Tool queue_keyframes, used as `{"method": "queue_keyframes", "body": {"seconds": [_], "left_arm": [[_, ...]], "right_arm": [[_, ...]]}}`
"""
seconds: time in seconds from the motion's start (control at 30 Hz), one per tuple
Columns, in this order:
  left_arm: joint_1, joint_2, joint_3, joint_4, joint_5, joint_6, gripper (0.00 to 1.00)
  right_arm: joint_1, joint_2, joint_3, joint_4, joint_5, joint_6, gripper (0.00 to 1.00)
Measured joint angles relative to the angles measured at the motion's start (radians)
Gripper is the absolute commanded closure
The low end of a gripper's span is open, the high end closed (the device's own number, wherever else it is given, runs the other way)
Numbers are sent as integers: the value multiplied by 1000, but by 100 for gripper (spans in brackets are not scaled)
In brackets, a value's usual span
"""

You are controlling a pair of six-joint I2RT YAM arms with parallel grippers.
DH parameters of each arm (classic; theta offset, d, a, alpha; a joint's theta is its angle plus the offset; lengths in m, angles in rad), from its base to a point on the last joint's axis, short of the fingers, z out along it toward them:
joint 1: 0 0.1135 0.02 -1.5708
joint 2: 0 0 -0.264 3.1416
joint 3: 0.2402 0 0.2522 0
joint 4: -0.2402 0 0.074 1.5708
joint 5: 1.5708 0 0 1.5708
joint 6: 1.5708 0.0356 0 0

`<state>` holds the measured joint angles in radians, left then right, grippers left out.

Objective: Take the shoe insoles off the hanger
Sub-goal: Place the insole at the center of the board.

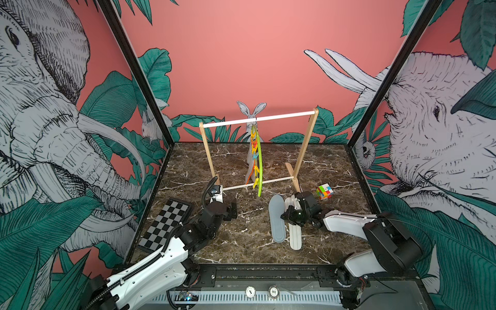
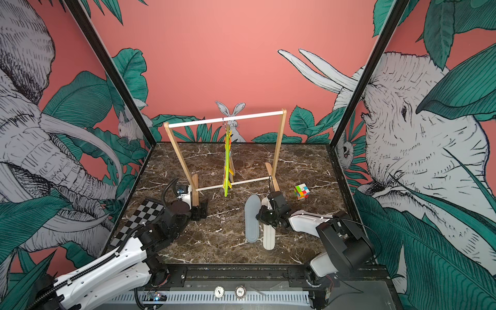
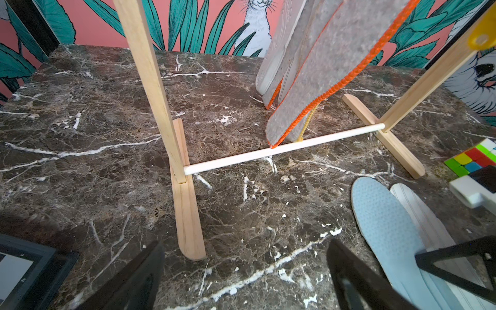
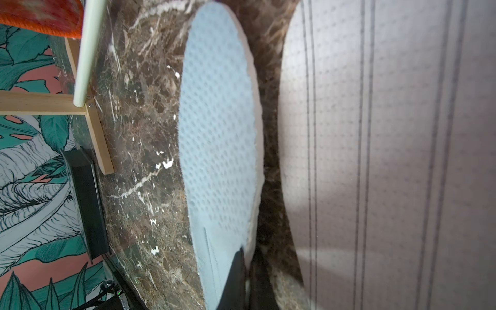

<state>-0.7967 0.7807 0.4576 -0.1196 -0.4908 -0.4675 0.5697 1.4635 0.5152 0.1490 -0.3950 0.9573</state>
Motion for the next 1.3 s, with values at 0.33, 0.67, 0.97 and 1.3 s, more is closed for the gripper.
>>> {"method": "queue_keyframes", "body": {"seconds": [0.33,0.67,0.97,1.3], "left_arm": [[0,0,-3,1,0,-5,4],[0,0,-6,2,-1,-9,4],[0,0,-8,2,-2,-12,3],[0,-1,-8,2,-4,-12,2]], "right_arm": [[0,7,0,6,1,0,98],[7,7,0,3,14,-7,80],[11,0,0,-1,18,-19,70],[11,-41,0,-45,22,-26,68]]}}
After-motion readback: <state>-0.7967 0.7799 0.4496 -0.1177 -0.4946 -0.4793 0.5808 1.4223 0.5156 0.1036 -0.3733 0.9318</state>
